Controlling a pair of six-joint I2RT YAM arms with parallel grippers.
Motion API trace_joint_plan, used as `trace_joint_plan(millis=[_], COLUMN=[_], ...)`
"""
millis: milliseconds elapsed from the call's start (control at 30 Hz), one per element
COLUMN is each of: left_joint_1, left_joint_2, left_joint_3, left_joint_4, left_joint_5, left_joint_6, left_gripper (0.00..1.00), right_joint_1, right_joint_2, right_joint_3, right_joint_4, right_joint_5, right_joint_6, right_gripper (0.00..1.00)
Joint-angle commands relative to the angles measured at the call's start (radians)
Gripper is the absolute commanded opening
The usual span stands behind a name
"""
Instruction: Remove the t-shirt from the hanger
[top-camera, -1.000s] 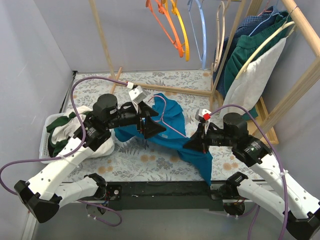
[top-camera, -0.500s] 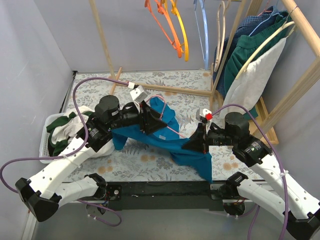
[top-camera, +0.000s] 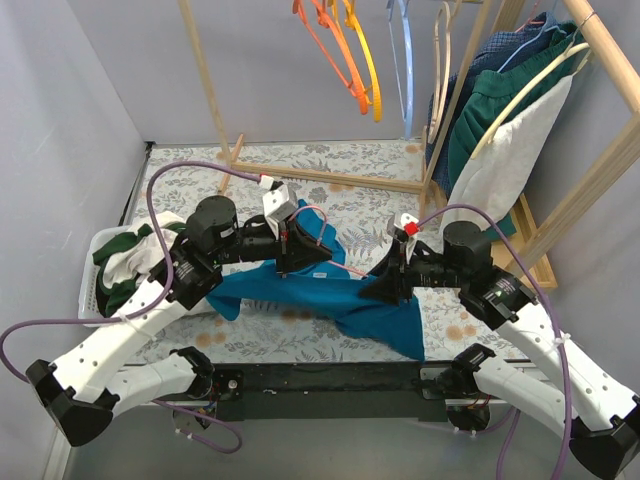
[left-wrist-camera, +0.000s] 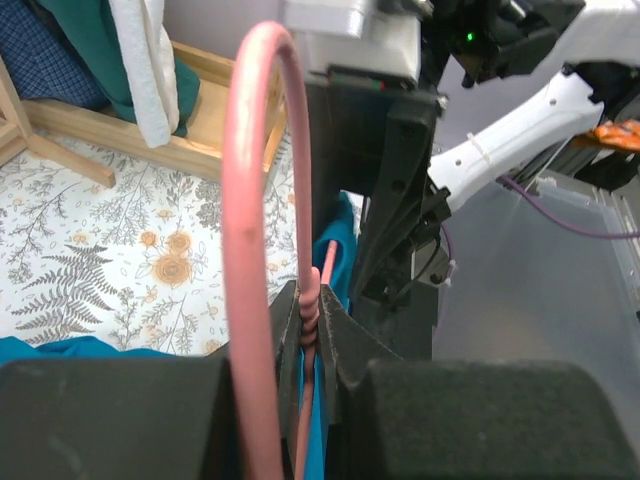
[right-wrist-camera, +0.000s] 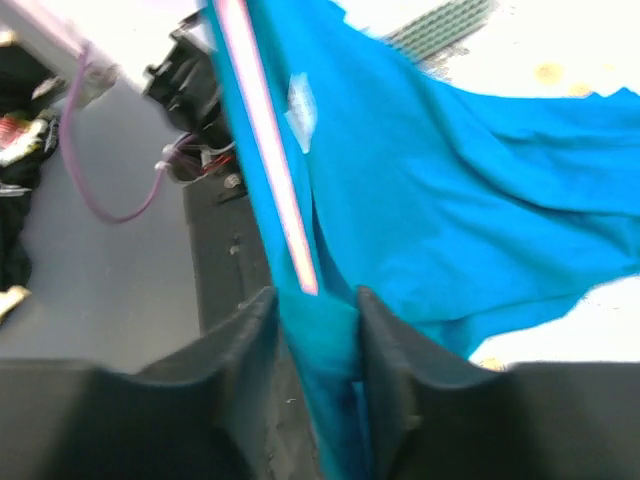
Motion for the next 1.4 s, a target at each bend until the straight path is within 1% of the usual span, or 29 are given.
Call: trace_joint_plan(millis=[0, 133, 267, 400, 567, 667, 700, 733, 767, 800, 833, 967, 1233, 1367], left_joint_1=[-0.008, -0.008, -0.008, -0.008, -0.008, -0.008, -0.008, -0.008, -0.008, -0.008, -0.008, -0.008, -0.008, -0.008], left_joint_2=[-0.055, -0.074, -0.103, -0.126, -0.149, -0.169, -0.174, -0.177, -0.181, -0.189, -0.197, -0.243, -0.344, -0.37], left_joint_3=[0.038, 0.105, 0.193, 0.265, 0.323, 0.337, 0.343, 0.343, 0.345, 0.346, 0.346, 0.333, 0.288, 0.305], left_joint_4=[-0.107, -0.225, -0.298, -0.357, -0.425, -0.448, -0.454, -0.465, -0.469, -0.476, -0.489, -0.531, -0.604, -0.612], left_joint_5=[-0.01, -0.068, -0.101, -0.107, -0.137, -0.157, -0.16, -0.162, -0.162, -0.163, -0.165, -0.182, -0.237, -0.289], left_joint_6=[0.105, 0.151, 0.186, 0.204, 0.223, 0.23, 0.23, 0.232, 0.23, 0.23, 0.232, 0.229, 0.198, 0.198], left_gripper=[0.0, 0.0, 0.0, 0.0, 0.0, 0.0, 0.0, 0.0, 0.0, 0.0, 0.0, 0.0, 0.0, 0.0], right_joint_1=[0.002, 0.002, 0.003, 0.002, 0.003, 0.002, 0.003, 0.003, 0.002, 0.003, 0.003, 0.002, 0.002, 0.0], right_joint_2=[-0.027, -0.075, -0.11, -0.105, -0.092, -0.081, -0.073, -0.07, -0.069, -0.069, -0.069, -0.096, -0.185, -0.196], right_joint_3=[0.004, 0.013, 0.009, 0.012, 0.003, -0.005, -0.004, -0.001, 0.001, 0.001, 0.002, 0.007, -0.027, -0.051], right_joint_4=[0.059, 0.002, -0.046, -0.081, -0.074, -0.047, -0.044, -0.038, -0.032, -0.017, -0.014, 0.002, 0.023, 0.011], right_joint_5=[0.103, 0.187, 0.265, 0.286, 0.278, 0.269, 0.267, 0.269, 0.281, 0.292, 0.308, 0.468, 0.683, 0.707], right_joint_6=[-0.014, -0.05, -0.095, -0.106, -0.135, -0.123, -0.123, -0.12, -0.117, -0.117, -0.117, -0.078, -0.058, -0.046], right_gripper=[0.54, 0.59, 0.63, 0.64, 0.65, 0.58, 0.46, 0.38, 0.26, 0.03, 0.01, 0.01, 0.01, 0.01])
